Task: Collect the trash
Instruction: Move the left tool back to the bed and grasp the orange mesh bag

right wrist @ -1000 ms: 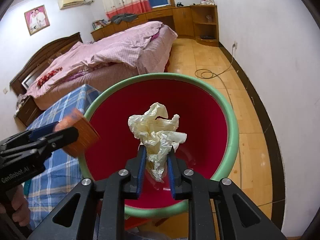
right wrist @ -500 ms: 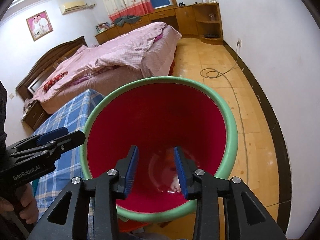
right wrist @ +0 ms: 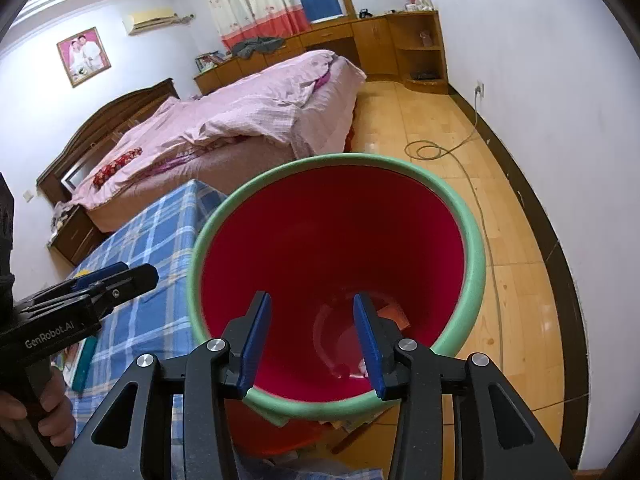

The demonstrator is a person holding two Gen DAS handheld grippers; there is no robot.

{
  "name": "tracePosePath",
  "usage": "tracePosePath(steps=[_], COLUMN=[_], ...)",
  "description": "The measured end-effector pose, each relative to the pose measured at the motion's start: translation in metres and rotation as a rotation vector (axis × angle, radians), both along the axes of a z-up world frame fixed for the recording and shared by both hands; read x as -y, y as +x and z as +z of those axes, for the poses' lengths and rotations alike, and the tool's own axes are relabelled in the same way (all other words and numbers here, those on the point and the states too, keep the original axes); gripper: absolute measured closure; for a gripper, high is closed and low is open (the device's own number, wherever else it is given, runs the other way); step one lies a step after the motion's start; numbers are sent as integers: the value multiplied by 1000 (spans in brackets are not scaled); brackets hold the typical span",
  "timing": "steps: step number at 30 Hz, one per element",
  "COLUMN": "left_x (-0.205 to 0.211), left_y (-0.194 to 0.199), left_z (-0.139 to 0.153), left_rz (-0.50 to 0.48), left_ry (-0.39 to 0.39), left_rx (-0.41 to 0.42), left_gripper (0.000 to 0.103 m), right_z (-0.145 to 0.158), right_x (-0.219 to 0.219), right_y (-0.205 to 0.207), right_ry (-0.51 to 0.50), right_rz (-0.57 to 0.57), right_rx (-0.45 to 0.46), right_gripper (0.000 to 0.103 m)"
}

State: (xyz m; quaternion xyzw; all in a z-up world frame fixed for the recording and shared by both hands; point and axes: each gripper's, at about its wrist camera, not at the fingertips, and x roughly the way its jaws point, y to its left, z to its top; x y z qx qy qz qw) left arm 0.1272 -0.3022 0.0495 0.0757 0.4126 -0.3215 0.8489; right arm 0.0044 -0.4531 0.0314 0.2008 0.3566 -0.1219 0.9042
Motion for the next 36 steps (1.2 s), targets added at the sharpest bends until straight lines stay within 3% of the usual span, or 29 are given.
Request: tracePosePath(steps=[16,19,29,36], left_x=[-67,-84,-162,-206], left_y=[-21,-25,-15,12], left_z=[22,25,24,12], left_rz=[77,105,259,367], left_ry=[-29,-37,-42,-1], left_rx=[40,43,39,32], left_gripper=[43,43,43,43], right_z=[20,21,19,12], right_x=[-51,-64,-104,-123], right_y=[-9,-8,1,8], right_ry=[-24,-21,-13,-11], right_rz=[48,61,133,154], right_rx=[28,32,30,17], right_gripper=[58,39,39,34])
